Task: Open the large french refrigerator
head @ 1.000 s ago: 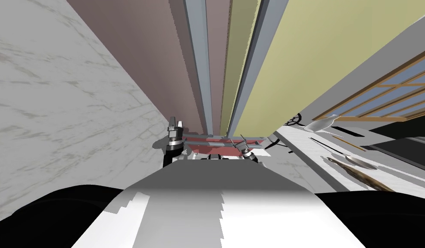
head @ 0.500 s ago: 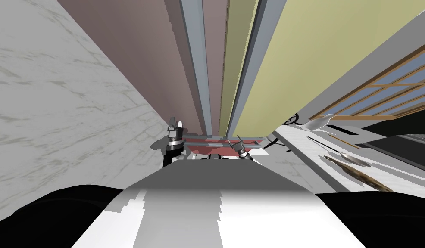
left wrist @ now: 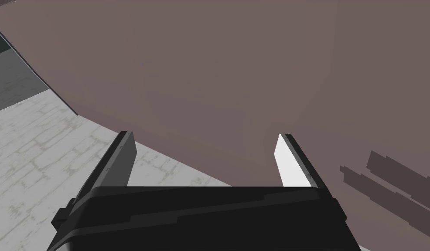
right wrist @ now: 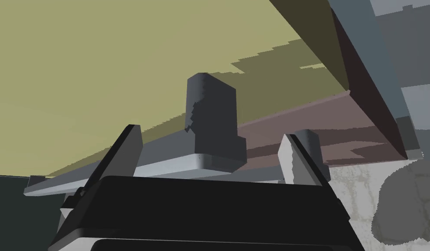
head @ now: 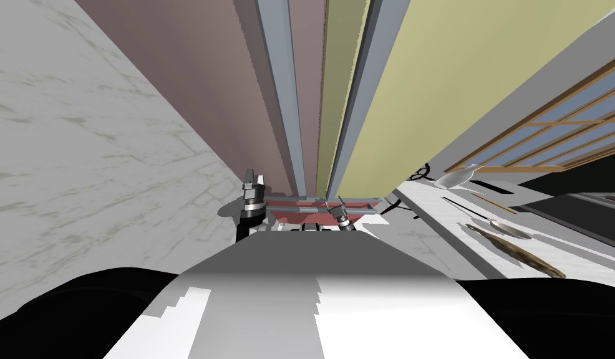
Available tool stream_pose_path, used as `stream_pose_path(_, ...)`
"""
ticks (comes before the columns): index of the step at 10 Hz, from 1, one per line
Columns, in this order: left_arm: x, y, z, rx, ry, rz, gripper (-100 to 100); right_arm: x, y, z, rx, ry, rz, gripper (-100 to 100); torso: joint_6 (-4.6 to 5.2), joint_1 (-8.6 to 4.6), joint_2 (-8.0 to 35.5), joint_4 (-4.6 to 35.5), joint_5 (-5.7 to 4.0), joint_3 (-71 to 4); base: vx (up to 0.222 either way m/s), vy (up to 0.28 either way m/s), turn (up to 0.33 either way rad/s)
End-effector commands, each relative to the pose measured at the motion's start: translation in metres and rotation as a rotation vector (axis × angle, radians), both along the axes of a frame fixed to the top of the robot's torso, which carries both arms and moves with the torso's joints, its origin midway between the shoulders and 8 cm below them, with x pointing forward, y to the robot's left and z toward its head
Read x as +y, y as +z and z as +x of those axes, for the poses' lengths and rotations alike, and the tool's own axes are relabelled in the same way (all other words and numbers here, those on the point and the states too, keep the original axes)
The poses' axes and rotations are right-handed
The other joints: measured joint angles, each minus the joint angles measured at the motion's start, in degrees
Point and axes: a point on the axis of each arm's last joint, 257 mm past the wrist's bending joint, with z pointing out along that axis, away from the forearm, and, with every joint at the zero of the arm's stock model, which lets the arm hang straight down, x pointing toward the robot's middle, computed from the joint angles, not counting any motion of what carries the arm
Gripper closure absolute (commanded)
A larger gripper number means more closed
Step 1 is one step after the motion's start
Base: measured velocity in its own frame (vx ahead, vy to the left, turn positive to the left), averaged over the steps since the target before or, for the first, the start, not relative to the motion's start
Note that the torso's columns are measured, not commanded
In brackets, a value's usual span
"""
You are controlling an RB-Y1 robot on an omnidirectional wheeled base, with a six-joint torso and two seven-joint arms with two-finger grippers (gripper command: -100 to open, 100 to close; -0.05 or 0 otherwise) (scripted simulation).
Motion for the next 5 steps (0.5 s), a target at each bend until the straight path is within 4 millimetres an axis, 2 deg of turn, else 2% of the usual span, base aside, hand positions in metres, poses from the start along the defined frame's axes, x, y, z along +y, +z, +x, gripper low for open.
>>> stream_pose_path(1,0.0,0.0,0.0,0.0,0.0,0.0,0,-0.0018,0.0068,0.0092,0.0,-0.001,0.001,-100,0.01,-0.02,-0.01,0.0,0.0,0.0,0.003,0.022,0.005)
stream_pose_path(3,0.0,0.0,0.0,0.0,0.0,0.0,0,-0.0044,0.0139,0.0179,-0.001,-0.002,0.001,-100,0.0,0.07,-0.03,-0.01,0.02,-0.02,0.008,0.039,0.005)
stream_pose_path(4,0.0,0.0,0.0,0.0,0.0,0.0,0,-0.0024,0.0131,0.0148,-0.003,-0.001,0.0,-100,0.0,0.05,-0.04,-0.01,0.01,-0.02,0.006,0.02,0.001)
stream_pose_path(5,0.0,0.0,0.0,0.0,0.0,0.0,0,-0.0018,0.0068,0.0092,0.0,-0.001,0.001,100,0.01,-0.06,0.0,-0.01,-0.02,0.0,0.002,-0.02,-0.022)
